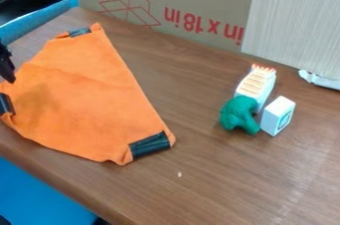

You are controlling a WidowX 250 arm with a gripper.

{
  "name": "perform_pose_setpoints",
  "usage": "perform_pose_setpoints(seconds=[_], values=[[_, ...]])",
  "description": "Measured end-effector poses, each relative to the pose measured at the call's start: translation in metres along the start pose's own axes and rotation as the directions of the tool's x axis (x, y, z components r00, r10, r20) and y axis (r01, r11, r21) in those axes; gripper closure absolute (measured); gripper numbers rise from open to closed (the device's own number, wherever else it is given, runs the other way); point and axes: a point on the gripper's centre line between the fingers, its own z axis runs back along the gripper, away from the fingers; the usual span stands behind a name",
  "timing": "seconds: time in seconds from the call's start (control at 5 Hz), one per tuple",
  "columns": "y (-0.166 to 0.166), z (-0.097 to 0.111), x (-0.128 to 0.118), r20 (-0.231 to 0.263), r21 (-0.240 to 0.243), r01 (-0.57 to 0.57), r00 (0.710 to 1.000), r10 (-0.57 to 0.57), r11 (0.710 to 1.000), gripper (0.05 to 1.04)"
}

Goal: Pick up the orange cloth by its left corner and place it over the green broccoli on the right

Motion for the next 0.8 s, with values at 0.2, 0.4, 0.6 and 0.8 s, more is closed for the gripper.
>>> perform_pose_setpoints(seconds=[0.2,0.4,0.6,0.8], values=[[0.002,-0.008,-0.009,0.031,-0.012,-0.001,1.0,0.002,1.0,0.082],[0.006,-0.011,-0.012,0.051,0.01,0.005,0.999,-0.006,1.0,0.082],[0.006,-0.017,-0.017,0.064,0.036,0.025,0.998,-0.027,0.999,0.082],[0.006,-0.024,-0.019,0.066,0.051,0.031,0.997,-0.034,0.998,0.094]])
